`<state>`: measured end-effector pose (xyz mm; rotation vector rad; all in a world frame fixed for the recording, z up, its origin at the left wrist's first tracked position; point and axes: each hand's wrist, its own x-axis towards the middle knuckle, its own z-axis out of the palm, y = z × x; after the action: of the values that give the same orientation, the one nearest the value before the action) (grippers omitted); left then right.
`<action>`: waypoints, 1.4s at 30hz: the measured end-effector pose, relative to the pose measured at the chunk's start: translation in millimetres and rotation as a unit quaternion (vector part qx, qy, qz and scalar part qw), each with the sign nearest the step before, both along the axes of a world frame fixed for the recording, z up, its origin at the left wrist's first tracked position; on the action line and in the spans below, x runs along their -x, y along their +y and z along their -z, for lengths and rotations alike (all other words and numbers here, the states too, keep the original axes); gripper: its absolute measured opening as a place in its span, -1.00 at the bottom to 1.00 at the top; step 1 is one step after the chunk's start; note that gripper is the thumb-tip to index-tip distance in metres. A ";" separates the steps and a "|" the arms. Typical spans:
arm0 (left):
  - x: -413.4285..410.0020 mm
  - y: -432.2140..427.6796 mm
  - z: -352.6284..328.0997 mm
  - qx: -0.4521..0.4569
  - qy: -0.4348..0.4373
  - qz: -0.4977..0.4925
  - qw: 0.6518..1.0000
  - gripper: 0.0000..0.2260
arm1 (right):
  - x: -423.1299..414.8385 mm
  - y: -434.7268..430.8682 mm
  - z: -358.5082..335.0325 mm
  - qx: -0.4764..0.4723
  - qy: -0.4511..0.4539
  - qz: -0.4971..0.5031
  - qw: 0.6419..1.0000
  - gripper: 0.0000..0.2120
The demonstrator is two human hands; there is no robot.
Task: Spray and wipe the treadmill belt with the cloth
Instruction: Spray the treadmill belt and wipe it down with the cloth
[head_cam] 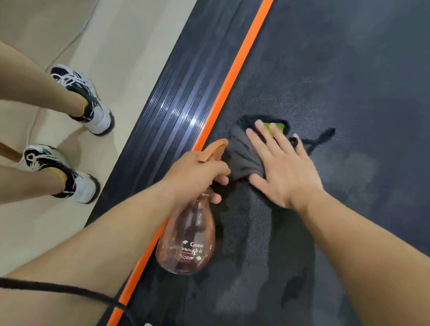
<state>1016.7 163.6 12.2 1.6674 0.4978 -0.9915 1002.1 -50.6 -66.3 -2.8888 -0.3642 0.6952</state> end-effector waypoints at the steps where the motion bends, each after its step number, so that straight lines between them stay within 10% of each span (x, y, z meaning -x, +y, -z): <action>1: 3.1 -2.2 2.0 0.000 0.000 0.020 1.000 -0.85 | 6.5 2.5 0.1 -0.004 -0.004 0.083 0.997 -0.17; 3: 9.3 -9.4 4.1 0.006 0.003 0.043 0.999 -0.90 | 38.8 9.4 2.6 -0.007 -0.013 0.185 0.983 -0.16; 10: 27.7 -42.6 7.7 0.017 0.017 0.019 1.000 -0.90 | 204.3 1.0 2.0 0.001 0.007 0.047 0.999 -0.06; 20: 58.4 -128.3 5.5 -0.012 0.022 0.142 0.990 -0.90 | 284.3 -2.9 -9.3 0.022 0.049 0.225 0.973 -0.06; 34: 41.6 -190.4 -3.4 -0.055 -0.013 0.138 0.989 -0.83 | 270.9 -31.6 -10.3 0.011 0.019 0.255 0.967 -0.13; 42: 16.2 -144.1 -0.9 -0.066 -0.006 0.132 0.989 -0.85 | 75.9 -123.5 3.5 -0.038 -0.010 0.400 0.916 -0.23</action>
<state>1000.5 19.5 13.2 1.8927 0.3457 -1.1607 926.2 -174.1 -69.9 -2.6035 0.7399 0.4702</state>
